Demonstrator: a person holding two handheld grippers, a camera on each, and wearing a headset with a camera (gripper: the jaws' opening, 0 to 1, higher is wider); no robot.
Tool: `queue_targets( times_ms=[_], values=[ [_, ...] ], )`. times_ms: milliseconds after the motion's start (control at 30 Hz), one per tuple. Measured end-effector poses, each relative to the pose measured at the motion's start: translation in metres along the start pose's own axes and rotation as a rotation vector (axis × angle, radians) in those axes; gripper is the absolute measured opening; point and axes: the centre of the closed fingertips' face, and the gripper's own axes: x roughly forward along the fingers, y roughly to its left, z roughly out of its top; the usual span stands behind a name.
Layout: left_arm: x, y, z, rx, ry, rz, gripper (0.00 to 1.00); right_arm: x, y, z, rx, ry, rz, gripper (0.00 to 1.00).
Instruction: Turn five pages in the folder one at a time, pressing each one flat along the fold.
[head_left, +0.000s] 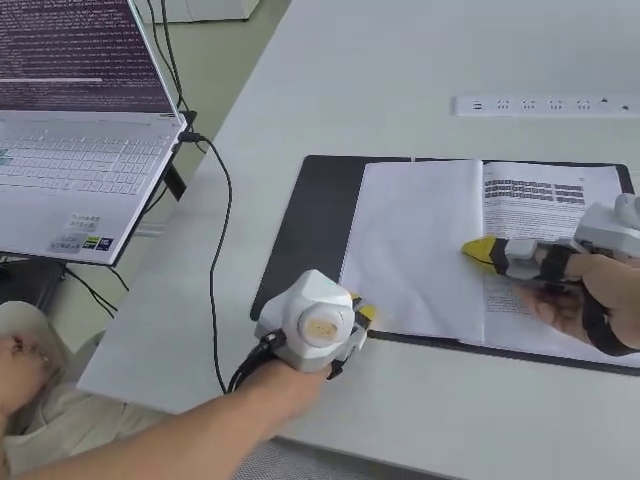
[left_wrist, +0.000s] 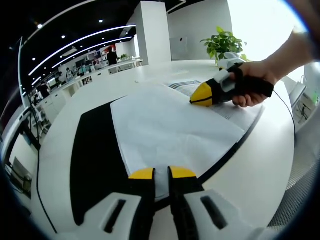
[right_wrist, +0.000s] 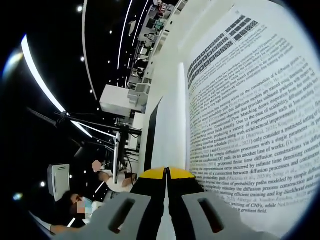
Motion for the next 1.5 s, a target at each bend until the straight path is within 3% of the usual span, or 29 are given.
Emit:
queue_targets(
  times_ms=[1500],
  values=[
    [0.0, 0.001, 0.0, -0.006, -0.009, 0.006, 0.08, -0.029, 0.007, -0.072, -0.001, 0.093, 0.029, 0.0]
  ],
)
